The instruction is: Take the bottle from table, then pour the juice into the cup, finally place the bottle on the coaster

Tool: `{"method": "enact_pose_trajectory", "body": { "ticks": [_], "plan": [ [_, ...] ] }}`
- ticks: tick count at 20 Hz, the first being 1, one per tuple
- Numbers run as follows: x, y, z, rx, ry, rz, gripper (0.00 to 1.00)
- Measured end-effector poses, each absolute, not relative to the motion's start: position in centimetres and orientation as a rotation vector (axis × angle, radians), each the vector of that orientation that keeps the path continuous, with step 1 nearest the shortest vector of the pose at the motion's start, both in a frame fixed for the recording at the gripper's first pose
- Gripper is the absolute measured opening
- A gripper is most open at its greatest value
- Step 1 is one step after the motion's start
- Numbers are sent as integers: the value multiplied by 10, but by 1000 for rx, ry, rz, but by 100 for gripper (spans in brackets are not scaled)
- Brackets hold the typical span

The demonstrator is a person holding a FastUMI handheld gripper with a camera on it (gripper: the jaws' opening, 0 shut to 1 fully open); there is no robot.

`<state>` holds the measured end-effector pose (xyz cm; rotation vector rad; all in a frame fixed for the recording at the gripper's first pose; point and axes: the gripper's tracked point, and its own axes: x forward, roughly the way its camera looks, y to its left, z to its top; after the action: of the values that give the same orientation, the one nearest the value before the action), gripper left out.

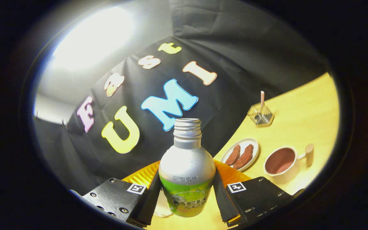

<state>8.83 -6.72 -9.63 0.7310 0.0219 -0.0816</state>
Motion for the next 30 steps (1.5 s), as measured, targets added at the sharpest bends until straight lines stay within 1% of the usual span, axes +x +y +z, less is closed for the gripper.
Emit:
{"method": "enact_pose_trajectory", "body": {
  "ticks": [4, 9, 12, 30],
  "plan": [
    [86, -63, -74, 422, 9, -115, 77],
    [92, -46, -67, 71, 48, -100, 78],
    [97, -33, -73, 33, 65, -66, 78],
    [121, -35, -117, 43, 138, -71, 78]
  ]
}}
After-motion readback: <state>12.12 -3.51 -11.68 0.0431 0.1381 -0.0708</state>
